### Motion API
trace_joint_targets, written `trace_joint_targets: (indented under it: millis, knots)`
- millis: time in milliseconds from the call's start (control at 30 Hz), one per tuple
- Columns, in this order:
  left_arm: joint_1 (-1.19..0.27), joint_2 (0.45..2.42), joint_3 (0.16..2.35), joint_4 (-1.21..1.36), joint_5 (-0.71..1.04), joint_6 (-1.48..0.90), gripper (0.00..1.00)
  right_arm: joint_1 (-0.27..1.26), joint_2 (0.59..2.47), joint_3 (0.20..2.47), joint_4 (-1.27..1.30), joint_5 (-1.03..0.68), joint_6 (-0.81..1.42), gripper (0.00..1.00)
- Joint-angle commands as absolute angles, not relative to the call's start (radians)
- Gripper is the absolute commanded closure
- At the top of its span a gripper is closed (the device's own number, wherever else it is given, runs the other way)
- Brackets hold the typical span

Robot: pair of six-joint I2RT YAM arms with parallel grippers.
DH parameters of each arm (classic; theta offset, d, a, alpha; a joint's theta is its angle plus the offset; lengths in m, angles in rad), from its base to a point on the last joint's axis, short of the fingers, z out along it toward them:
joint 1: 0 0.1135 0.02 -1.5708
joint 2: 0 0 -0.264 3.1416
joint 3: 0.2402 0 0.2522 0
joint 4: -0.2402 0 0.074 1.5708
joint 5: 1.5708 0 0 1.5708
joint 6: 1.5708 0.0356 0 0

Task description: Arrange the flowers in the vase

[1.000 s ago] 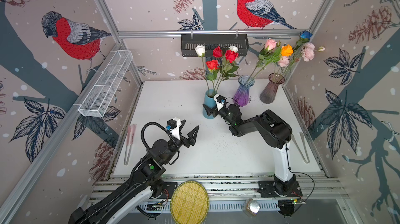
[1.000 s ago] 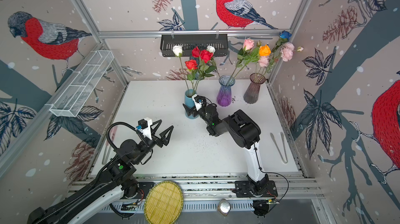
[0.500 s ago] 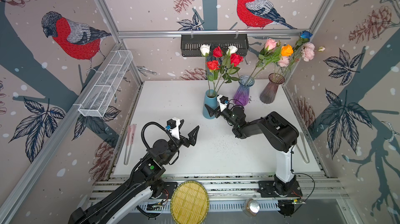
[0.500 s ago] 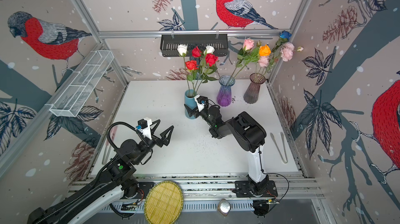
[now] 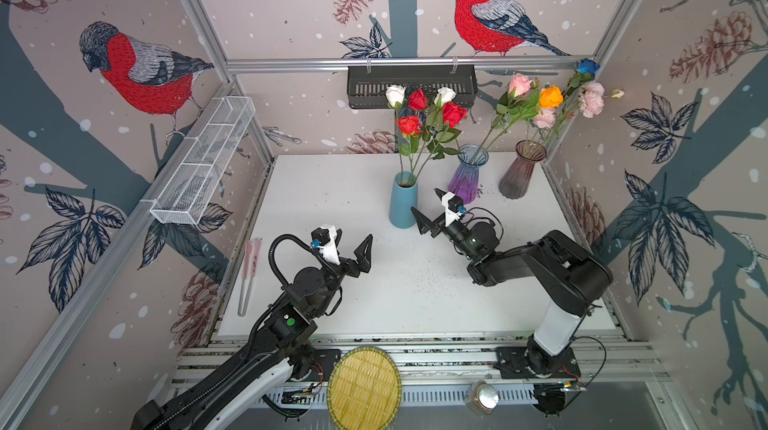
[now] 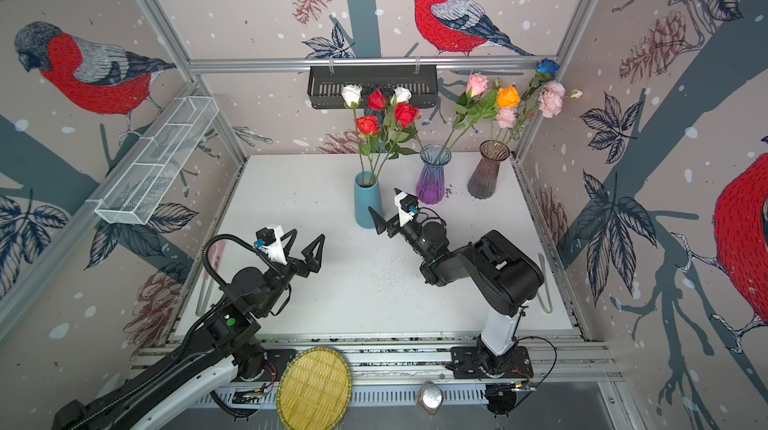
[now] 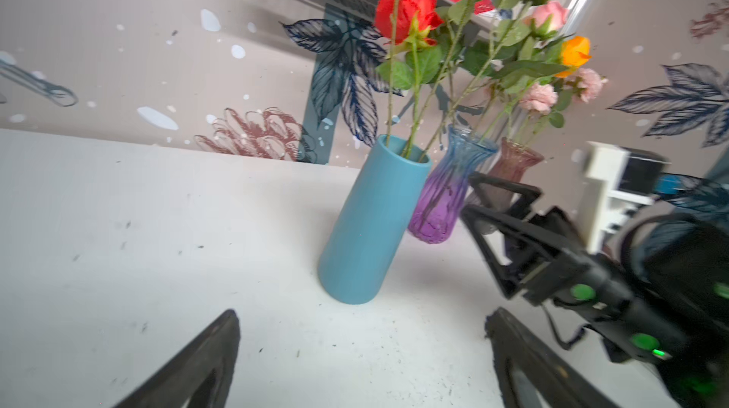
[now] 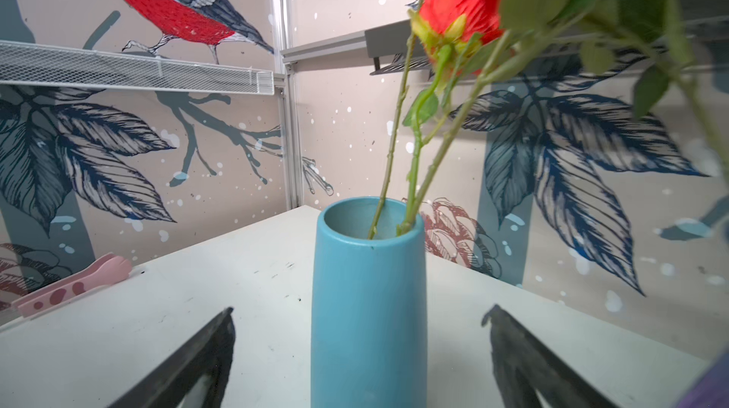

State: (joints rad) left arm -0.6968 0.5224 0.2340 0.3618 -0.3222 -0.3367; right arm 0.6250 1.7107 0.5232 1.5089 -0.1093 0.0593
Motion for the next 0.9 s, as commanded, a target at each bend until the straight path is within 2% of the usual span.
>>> trace_joint_targets:
  millis: [0, 133, 233, 433, 533, 600, 633, 733, 833, 867]
  knots:
    - [-0.696, 0.504, 0.189, 0.418, -0.444, -0.330, 0.03, 0.598, 1.586, 0.459, 1.464, 0.076, 0.048, 0.01]
    - [-0.695, 0.516, 0.106, 0.611, -0.505, -0.304, 0.03, 0.573, 1.374, 0.396, 1.166, 0.424, -0.065, 0.01]
    - [-0.691, 0.611, 0.051, 0.834, -0.598, -0.223, 0.03, 0.511, 1.296, 0.331, 1.124, 0.604, -0.076, 0.01]
    - [-0.621, 0.990, 0.092, 1.146, -0.697, -0.095, 0.03, 0.380, 1.268, 0.170, 1.264, 0.633, -0.085, 0.01]
    - [-0.615, 1.190, 0.119, 1.347, -0.757, 0.072, 0.03, 0.350, 1.258, 0.183, 1.201, 0.552, -0.134, 0.01]
    - [-0.624, 1.263, 0.138, 1.455, -0.859, 0.147, 0.03, 0.329, 1.264, 0.174, 1.224, 0.577, -0.168, 0.01]
    - [-0.623, 1.289, 0.132, 1.514, -0.856, 0.218, 0.03, 0.307, 1.273, 0.151, 1.264, 0.560, -0.149, 0.01]
    - [-0.618, 1.351, 0.110, 1.670, -0.901, 0.355, 0.03, 0.232, 1.359, 0.103, 1.354, 0.430, -0.083, 0.01]
    - [-0.580, 1.430, 0.080, 1.769, -0.923, 0.414, 0.03, 0.213, 1.513, 0.065, 1.612, 0.474, -0.072, 0.00]
    - [-0.564, 1.458, 0.068, 1.801, -0.922, 0.426, 0.03, 0.197, 1.514, 0.059, 1.627, 0.463, -0.051, 0.01]
